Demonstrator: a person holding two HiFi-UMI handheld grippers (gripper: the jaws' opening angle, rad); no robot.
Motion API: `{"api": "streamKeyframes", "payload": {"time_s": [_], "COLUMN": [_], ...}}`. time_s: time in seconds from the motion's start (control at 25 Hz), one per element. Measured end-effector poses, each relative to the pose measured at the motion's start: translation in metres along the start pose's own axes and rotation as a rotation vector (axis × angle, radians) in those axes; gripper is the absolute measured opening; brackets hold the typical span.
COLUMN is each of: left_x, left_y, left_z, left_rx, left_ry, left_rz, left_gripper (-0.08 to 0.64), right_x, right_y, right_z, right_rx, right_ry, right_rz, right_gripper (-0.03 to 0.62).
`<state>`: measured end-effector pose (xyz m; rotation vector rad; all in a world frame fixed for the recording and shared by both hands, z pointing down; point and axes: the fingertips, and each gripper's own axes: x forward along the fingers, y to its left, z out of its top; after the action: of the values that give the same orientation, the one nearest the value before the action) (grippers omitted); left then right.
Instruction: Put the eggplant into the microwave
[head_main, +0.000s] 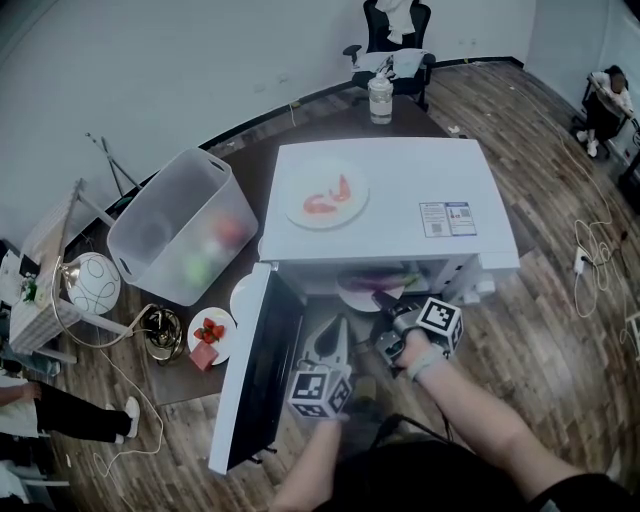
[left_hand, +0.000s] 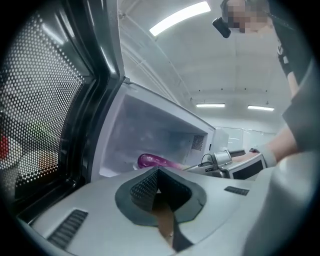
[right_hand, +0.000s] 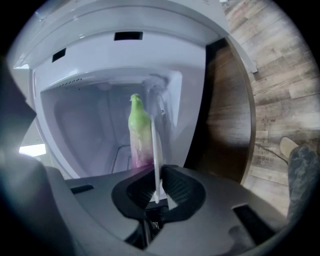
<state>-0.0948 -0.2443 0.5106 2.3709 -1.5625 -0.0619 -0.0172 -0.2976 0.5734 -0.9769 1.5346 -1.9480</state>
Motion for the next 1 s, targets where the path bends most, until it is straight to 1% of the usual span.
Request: {"api": "streamKeyframes", "payload": {"time_s": [0.4,0.64,0.84,1.0], "left_x": [0.005,0.002,0.001,0.001], "left_y": [0.005,0.015,0.016,0.016], "left_z": [0.002,0.002,0.002,0.0], "left_rx": [0.002,-0.015,-0.021,-0.027], "left_ry": [-0.001,-0.004,-0.007,-0.006], "left_rz": [0.003,0.026,0.028,0.029], "left_gripper": [0.0,0.0,0.0,0.0], "right_x": [0.01,0.016,0.017,0.018], "right_y": [0.003,0.003,0.005,0.005], "right_z": [0.003,0.004,-0.001,0.0], "right_rx": [0.01,-0.002,-0.008,-0.008], "right_ry": [-0.005,-0.002,0.007,0.015], "right_rz": [-0.001,-0.005,-0.007,0.01], "right_gripper": [0.022,0.023,0.025,0.044]}}
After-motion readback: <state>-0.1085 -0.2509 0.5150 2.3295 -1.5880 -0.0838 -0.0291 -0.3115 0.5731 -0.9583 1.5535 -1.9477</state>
